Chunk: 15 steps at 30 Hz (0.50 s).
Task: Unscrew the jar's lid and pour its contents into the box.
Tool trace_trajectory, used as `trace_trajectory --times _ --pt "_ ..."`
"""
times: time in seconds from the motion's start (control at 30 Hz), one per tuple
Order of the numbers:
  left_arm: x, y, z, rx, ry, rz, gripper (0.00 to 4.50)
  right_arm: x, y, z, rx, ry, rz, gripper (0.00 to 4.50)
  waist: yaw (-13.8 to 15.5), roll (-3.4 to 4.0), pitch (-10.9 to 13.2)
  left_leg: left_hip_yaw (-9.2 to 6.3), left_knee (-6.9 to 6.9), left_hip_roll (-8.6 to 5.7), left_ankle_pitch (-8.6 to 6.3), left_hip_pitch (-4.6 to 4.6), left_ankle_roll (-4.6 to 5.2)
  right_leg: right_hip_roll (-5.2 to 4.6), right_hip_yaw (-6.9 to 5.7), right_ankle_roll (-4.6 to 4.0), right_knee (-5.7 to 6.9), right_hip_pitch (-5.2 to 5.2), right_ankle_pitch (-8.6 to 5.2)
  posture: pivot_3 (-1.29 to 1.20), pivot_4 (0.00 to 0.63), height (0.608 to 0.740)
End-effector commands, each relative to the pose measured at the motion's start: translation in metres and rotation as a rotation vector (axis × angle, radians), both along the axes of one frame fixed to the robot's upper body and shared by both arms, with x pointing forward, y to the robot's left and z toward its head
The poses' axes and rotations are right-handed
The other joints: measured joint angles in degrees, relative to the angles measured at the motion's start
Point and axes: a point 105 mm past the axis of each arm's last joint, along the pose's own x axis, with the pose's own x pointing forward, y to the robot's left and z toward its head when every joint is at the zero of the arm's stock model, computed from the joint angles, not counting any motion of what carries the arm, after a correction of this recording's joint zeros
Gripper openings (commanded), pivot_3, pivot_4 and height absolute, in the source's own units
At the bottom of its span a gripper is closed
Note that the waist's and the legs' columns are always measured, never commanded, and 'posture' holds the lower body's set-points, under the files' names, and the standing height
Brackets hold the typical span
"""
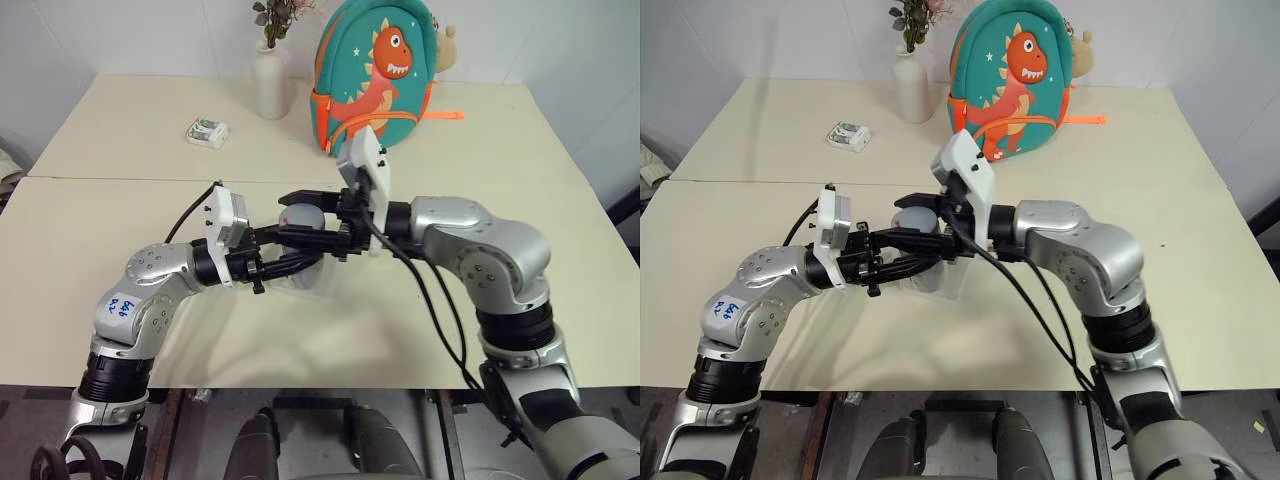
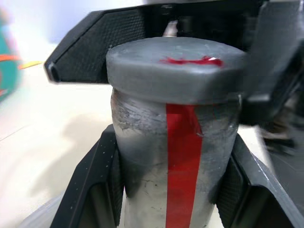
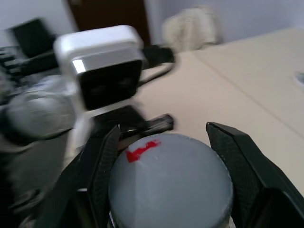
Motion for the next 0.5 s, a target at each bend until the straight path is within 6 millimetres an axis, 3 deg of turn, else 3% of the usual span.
trace_trajectory --times 0.03,0.3,0.5 --pt "-0.008 -0.004 0.001 0.032 -0.04 -0.127 2.02 -0.019 -0.008 0.02 0.01 -0.05 0.18 2.6 -0.1 0.0 0.0 0.0 0.01 0.02 0.0 0.01 0.0 0.02 0.0 0.0 0.0 0.0 0.0 0.0 0.15 0.74" --pt "-0.001 -0.007 0.0 0.054 -0.088 -0.176 2.02 0.002 -0.02 0.013 -0.051 -0.041 0.194 2.6 -0.1 0.0 0.0 0.02 0.14 0.06 -0.02 0.0 0.01 0.08 0.04 0.01 0.05 0.0 0.01 0.0 0.15 0.74" --pt "-0.001 -0.005 -0.001 0.033 -0.095 -0.151 2.02 0.002 -0.02 0.011 -0.049 -0.033 0.193 2.6 0.0 0.0 0.0 0.02 0.15 0.07 -0.05 -0.01 0.01 0.08 0.04 0.02 0.06 0.0 0.01 0.0 0.15 0.74"
